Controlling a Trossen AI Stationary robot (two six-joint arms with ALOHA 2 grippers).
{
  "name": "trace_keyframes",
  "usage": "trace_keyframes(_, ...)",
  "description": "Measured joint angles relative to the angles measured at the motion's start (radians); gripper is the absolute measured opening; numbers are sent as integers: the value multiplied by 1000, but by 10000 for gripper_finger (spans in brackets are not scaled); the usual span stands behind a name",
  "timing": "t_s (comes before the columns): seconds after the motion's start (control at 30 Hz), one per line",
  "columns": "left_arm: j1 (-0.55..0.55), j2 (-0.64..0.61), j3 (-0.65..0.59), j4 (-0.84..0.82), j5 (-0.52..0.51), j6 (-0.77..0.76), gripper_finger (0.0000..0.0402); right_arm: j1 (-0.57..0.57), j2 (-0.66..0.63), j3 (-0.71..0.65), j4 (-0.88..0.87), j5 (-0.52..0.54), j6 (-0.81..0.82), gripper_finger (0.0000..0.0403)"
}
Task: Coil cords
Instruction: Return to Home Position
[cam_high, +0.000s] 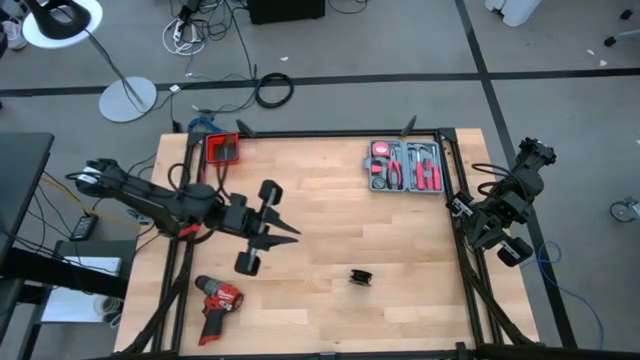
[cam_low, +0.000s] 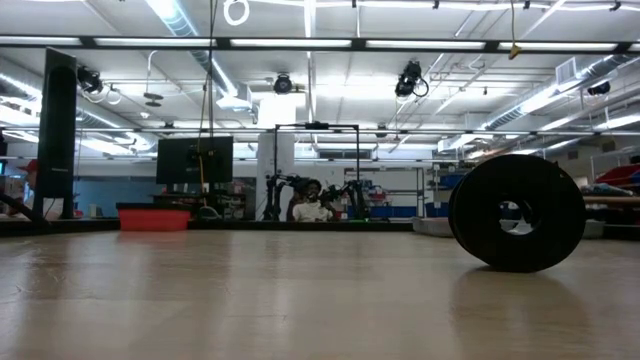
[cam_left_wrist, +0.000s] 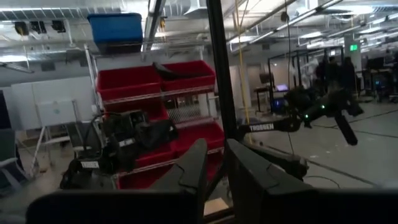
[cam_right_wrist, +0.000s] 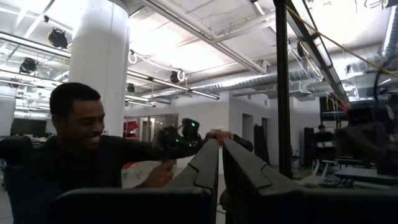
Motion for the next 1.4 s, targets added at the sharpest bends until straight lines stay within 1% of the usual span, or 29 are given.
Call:
trace_keyframes(0.1, 1, -50, -114, 78, 0, -4, 63, 0, 0, 0, 0, 0, 0, 25)
trace_keyframes(0.2, 1, -95, -193, 130, 0, -4, 63, 0, 0, 0, 0, 0, 0, 25)
trace_keyframes(0.37, 1, -160, -312, 142, 0, -8, 63, 0, 0, 0, 1, 0, 0, 25)
trace_keyframes(0.6, 1, -282, -521, 155, 0, -113, 63, 0, 0, 0, 1, 0, 0, 25)
trace_keyframes(0.7, 1, -328, -624, 233, 0, -131, 63, 0, 0, 0, 1, 0, 0, 25)
trace_keyframes(0.87, 1, -366, -776, 451, 0, -134, 63, 0, 0, 0, 1, 0, 0, 25)
trace_keyframes(0.93, 1, -379, -817, 510, 0, -134, 63, 0, 0, 0, 1, 0, 0, 25)
trace_keyframes(1.03, 1, -406, -855, 555, 0, -134, 63, 0, 0, 0, 1, 0, 0, 25)
trace_keyframes(1.17, 1, -457, -878, 547, 0, -134, 63, 0, 0, 0, 1, 0, 0, 25)
trace_keyframes(1.3, 1, -523, -929, 538, 0, -133, 63, 0, 0, 0, 1, 0, 0, 25)
trace_keyframes(1.37, 1, -565, -968, 523, 0, -133, 63, 0, 0, 0, 1, 0, 0, 25)
trace_keyframes(1.4, 1, -586, -968, 484, -2, -135, 63, 0, 0, 0, 1, 0, 0, 25)
